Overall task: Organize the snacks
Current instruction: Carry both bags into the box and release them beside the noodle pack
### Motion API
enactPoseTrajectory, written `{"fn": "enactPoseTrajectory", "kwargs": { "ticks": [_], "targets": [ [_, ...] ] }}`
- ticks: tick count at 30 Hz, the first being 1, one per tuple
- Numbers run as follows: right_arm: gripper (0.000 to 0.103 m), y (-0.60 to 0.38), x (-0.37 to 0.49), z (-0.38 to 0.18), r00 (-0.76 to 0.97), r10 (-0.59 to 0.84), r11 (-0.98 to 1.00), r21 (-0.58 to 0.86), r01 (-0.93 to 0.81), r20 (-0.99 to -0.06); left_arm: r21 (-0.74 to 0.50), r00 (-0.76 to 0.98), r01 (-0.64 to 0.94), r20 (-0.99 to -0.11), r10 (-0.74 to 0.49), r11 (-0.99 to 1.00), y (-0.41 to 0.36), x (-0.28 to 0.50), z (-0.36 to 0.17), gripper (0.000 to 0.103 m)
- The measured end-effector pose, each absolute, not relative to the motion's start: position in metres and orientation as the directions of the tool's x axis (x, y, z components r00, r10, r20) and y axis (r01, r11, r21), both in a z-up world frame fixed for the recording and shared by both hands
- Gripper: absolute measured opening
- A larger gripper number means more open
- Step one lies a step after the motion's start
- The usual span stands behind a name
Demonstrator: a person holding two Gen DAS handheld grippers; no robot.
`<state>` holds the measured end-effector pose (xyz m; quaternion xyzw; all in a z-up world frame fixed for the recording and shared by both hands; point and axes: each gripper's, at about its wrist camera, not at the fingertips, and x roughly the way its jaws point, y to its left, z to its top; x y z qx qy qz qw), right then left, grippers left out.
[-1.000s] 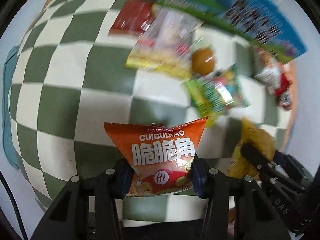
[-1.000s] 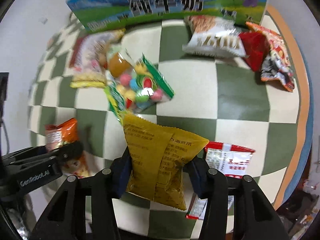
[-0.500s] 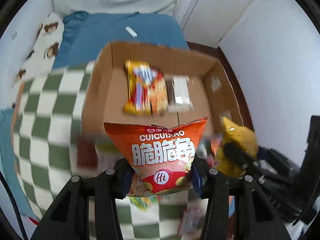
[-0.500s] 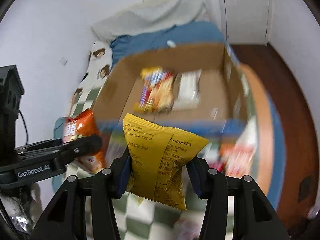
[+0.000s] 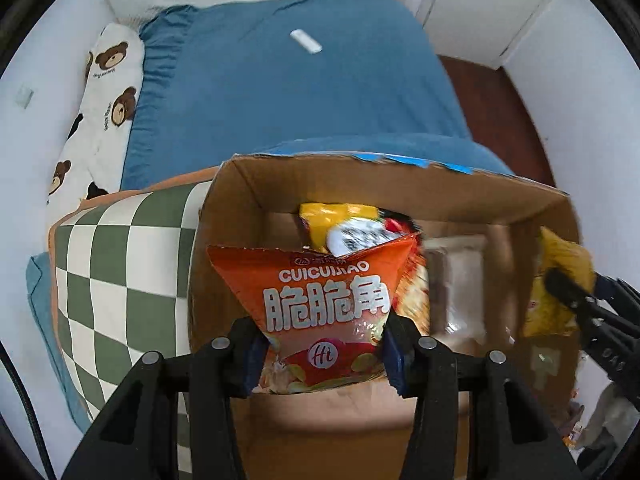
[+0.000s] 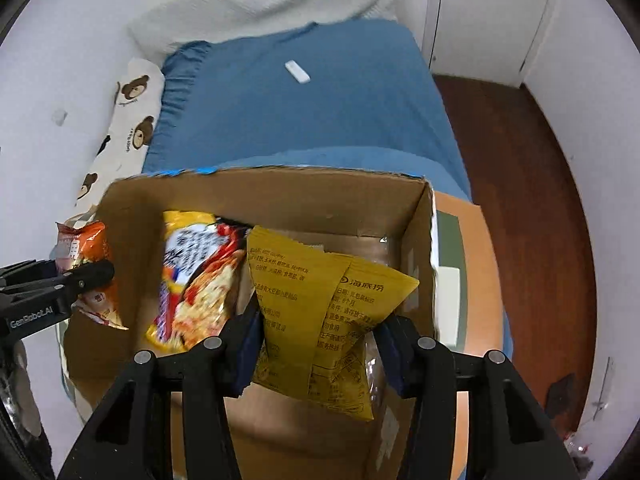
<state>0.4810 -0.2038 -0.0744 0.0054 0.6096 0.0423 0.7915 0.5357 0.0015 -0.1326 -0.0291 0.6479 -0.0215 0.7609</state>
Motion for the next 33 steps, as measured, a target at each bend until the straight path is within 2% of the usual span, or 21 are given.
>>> {"fn": "enactPoseTrajectory", "kwargs": {
  "ticks": [2,5,6,7,9,19,33],
  "targets": [
    [0.058,-0.209,0.491,-0.086,0.241,0.063,0.998,0.055,-0.041,-0.968,-0.052,0.129,-0.013,-0.99,-0.05,0.999,0.005,0.547,-0.148,0.046],
    [0.088,-0.213,0.501,-0.098,0.211,0.043,0.999,0.037,-0.032,-0.977,-0.052,0.114,-0.033,-0.992,-0.048,0.998,0.009,0.557,-0.161,0.05],
    [0.096,-0.213,0.503,-0.101,0.205,0.055,0.998,0.049,-0.032,-0.977,-0.058,0.117,-0.036,-0.992,-0.054,0.998,0.011,0.558,-0.164,0.059],
    [0.097,-0.213,0.504,-0.103,0.198,0.046,0.999,0.042,-0.028,-0.979,-0.064,0.114,-0.034,-0.992,-0.06,0.997,0.011,0.559,-0.166,0.076],
    [0.098,-0.206,0.501,-0.106,0.201,0.036,0.999,0.03,-0.031,-0.979,-0.069,0.123,-0.034,-0.99,-0.064,0.997,0.012,0.56,-0.168,0.089],
    [0.098,-0.185,0.482,-0.111,0.18,0.034,0.999,0.027,-0.042,-0.983,-0.101,0.113,-0.027,-0.989,-0.098,0.994,0.008,0.538,-0.158,0.089],
    [0.098,-0.174,0.421,-0.093,0.228,0.057,0.998,0.048,-0.042,-0.972,-0.114,0.231,-0.01,-0.967,-0.108,0.993,0.0,0.463,-0.121,0.089]
  ]
}}
